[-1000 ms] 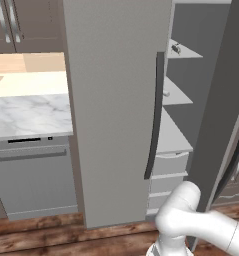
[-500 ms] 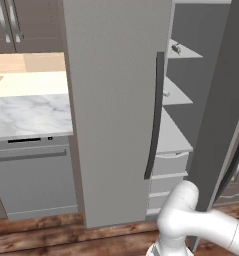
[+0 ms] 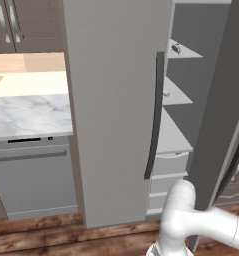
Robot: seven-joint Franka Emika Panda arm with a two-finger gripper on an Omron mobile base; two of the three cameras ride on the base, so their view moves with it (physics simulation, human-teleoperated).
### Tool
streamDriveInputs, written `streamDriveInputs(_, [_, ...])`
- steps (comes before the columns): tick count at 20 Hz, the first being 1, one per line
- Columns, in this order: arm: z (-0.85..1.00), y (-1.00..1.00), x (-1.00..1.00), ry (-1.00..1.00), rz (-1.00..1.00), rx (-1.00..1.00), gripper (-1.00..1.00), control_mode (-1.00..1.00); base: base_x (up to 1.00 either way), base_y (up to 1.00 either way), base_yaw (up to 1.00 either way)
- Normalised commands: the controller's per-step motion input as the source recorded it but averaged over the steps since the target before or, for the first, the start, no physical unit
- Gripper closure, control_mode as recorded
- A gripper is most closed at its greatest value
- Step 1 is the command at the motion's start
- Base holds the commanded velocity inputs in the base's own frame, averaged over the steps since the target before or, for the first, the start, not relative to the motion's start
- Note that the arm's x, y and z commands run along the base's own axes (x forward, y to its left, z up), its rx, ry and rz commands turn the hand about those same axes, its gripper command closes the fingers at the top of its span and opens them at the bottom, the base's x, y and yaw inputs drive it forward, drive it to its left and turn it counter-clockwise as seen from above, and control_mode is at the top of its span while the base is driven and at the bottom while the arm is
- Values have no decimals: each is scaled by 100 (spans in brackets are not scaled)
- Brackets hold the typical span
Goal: There's a fish in the fridge that needs to be moved to the freezer for freezing. Pick up the fish from the fridge, place it on any shelf in the freezer, and close the fridge and freezer doors when done.
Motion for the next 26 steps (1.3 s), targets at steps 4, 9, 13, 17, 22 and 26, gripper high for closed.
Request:
streamDriveInputs(4, [-18,14,44,0,-1,0,-100,-100,0,0,0])
streamDriveInputs(9, [-14,67,2,-5,0,0,-100,-100,0,0,0])
streamDriveInputs(13, [-10,99,0,-9,0,0,-100,-100,0,0,0])
streamDriveInputs(17, [-9,100,0,-11,-3,0,-100,-100,0,0,0])
streamDriveInputs(22, [-2,100,0,-9,-8,-2,-100,-100,0,0,0])
streamDriveInputs(26, [0,100,0,-7,-19,-4,-100,-100,0,0,0])
